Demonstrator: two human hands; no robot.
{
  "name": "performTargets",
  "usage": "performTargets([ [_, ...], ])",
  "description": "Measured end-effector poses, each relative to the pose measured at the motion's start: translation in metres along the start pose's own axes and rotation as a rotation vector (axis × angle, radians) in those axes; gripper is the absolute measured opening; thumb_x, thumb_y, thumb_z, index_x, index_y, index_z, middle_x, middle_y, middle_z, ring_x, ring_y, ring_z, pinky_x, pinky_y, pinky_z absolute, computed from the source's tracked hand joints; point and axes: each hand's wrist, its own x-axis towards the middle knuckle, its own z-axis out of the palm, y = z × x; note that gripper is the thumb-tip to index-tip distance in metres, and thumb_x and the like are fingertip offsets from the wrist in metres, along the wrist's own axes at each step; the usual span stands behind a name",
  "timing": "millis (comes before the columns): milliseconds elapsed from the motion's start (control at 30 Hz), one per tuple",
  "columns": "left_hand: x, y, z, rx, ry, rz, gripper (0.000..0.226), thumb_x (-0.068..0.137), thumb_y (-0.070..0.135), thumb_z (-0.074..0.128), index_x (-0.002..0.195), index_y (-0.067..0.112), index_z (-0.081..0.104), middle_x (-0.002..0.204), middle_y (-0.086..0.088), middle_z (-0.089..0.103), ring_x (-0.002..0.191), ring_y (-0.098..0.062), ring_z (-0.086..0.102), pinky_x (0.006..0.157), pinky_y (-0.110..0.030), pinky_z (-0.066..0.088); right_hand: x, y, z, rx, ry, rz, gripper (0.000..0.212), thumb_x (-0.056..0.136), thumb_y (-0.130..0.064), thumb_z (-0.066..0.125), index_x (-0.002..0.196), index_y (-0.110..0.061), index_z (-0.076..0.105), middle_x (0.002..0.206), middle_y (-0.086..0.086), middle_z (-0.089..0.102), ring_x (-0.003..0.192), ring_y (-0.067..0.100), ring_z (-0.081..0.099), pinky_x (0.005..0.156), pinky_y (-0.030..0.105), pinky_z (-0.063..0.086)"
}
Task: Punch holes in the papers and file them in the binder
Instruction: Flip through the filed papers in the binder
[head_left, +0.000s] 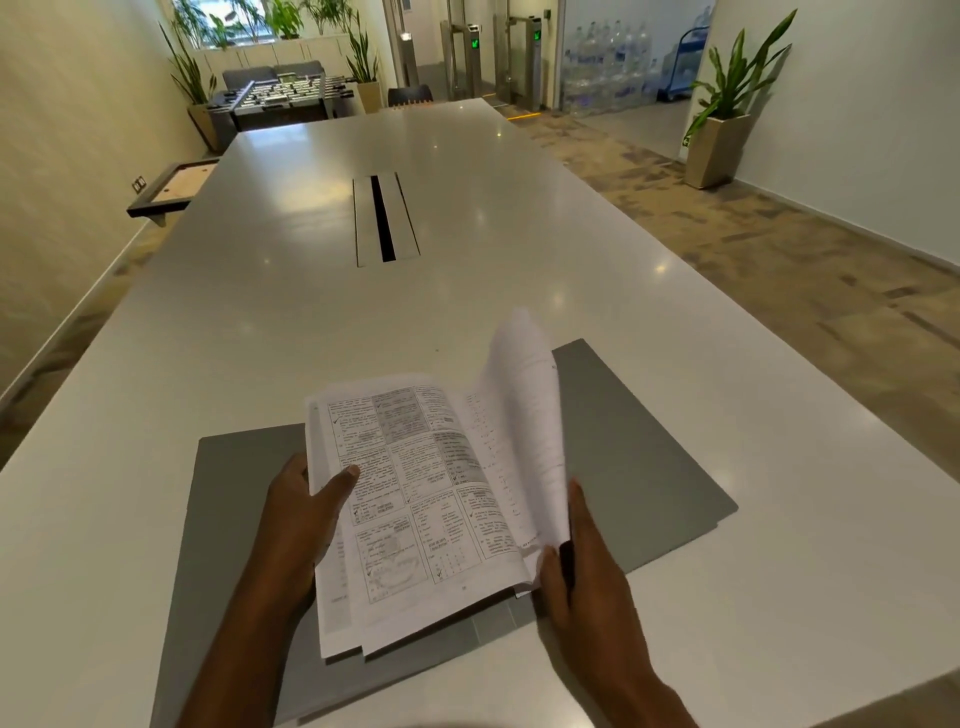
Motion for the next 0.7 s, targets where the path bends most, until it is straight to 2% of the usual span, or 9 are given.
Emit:
performTargets([
  [33, -0.001, 0.001, 0.000, -0.006, 0.003, -0.003, 0.035, 0.102, 0.020, 0.067, 0.136, 0.013, 0.060, 0.102, 0.006, 0.072, 0.088, -0.016, 0.073, 0.059, -0.026, 0.054, -0.001, -0.003, 0.002, -0.001, -0.032, -0.054, 0.075, 0.106, -0.035, 0.052, 0.145, -0.073, 0.000, 0.156, -0.020, 0.044, 0.133, -0.001, 0.053, 0.110, 0.025, 0.048],
  [100, -0.002, 0.003, 0.001, -0.032, 0.016, -0.023, 0.031, 0.106, 0.022, 0.062, 0.136, 0.015, 0.060, 0.102, 0.005, 0.073, 0.086, -0.015, 0.073, 0.058, -0.026, 0.054, -0.004, -0.009, 0.005, -0.026, -0.098, -0.188, 0.081, 0.105, -0.030, 0.052, 0.145, -0.074, -0.002, 0.158, -0.031, 0.031, 0.134, -0.020, 0.040, 0.109, 0.004, 0.033],
  [133, -0.002, 0.005, 0.002, -0.047, 0.023, -0.037, 0.029, 0.107, 0.023, 0.059, 0.135, 0.015, 0.060, 0.101, 0.003, 0.073, 0.085, -0.016, 0.073, 0.058, -0.027, 0.054, -0.006, -0.009, 0.006, -0.042, -0.114, -0.252, 0.084, 0.104, -0.025, 0.055, 0.150, -0.069, 0.000, 0.160, -0.035, 0.024, 0.137, -0.024, 0.032, 0.110, 0.000, 0.026],
  [233, -0.004, 0.012, 0.003, -0.086, 0.037, -0.084, 0.024, 0.111, 0.029, 0.051, 0.125, 0.013, 0.062, 0.096, -0.001, 0.073, 0.080, -0.017, 0.071, 0.056, -0.027, 0.051, -0.007, -0.003, 0.013, -0.082, -0.140, -0.372, 0.080, 0.100, -0.011, 0.061, 0.161, -0.043, 0.019, 0.162, -0.035, 0.023, 0.144, -0.012, 0.033, 0.117, 0.010, 0.026],
  [267, -0.004, 0.013, 0.003, -0.097, 0.037, -0.093, 0.024, 0.112, 0.031, 0.048, 0.119, 0.014, 0.062, 0.094, -0.002, 0.073, 0.078, -0.016, 0.071, 0.054, -0.025, 0.051, -0.007, -0.001, 0.014, -0.082, -0.160, -0.381, 0.079, 0.100, -0.012, 0.062, 0.161, -0.041, 0.021, 0.162, -0.035, 0.024, 0.144, -0.010, 0.034, 0.118, 0.012, 0.028],
  [433, -0.009, 0.017, 0.001, -0.228, 0.033, -0.131, 0.031, 0.112, 0.040, 0.043, 0.107, 0.021, 0.068, 0.099, -0.007, 0.074, 0.081, -0.018, 0.072, 0.061, -0.027, 0.055, -0.008, -0.005, 0.014, -0.121, -0.269, -0.438, 0.084, 0.097, -0.027, 0.067, 0.160, -0.046, 0.015, 0.164, -0.030, 0.024, 0.151, -0.003, 0.028, 0.122, 0.029, 0.032],
  [533, -0.008, 0.018, 0.000, -0.243, 0.023, -0.151, 0.038, 0.111, 0.044, 0.044, 0.113, 0.015, 0.068, 0.101, -0.009, 0.073, 0.083, -0.021, 0.071, 0.065, -0.030, 0.053, -0.007, -0.017, 0.006, -0.154, -0.317, -0.517, 0.090, 0.094, -0.046, 0.070, 0.161, -0.045, 0.009, 0.169, -0.025, 0.013, 0.155, -0.003, 0.014, 0.124, 0.022, 0.017],
  [633, -0.009, 0.021, 0.000, -0.178, 0.026, -0.148, 0.043, 0.109, 0.048, 0.047, 0.108, 0.011, 0.068, 0.091, -0.009, 0.072, 0.073, -0.019, 0.068, 0.056, -0.027, 0.050, -0.003, -0.024, 0.001, -0.048, -0.326, -0.495, 0.083, 0.097, -0.046, 0.066, 0.161, -0.039, 0.014, 0.170, -0.020, 0.014, 0.156, 0.002, 0.015, 0.125, 0.024, 0.017],
  [700, -0.013, 0.023, 0.000, -0.183, 0.013, -0.148, 0.041, 0.109, 0.046, 0.048, 0.100, 0.012, 0.067, 0.084, -0.010, 0.070, 0.064, -0.017, 0.066, 0.051, -0.026, 0.050, 0.004, -0.027, 0.000, -0.003, -0.332, -0.427, 0.072, 0.101, -0.047, 0.058, 0.161, -0.040, 0.018, 0.168, -0.025, 0.016, 0.155, -0.001, 0.016, 0.124, 0.030, 0.021],
])
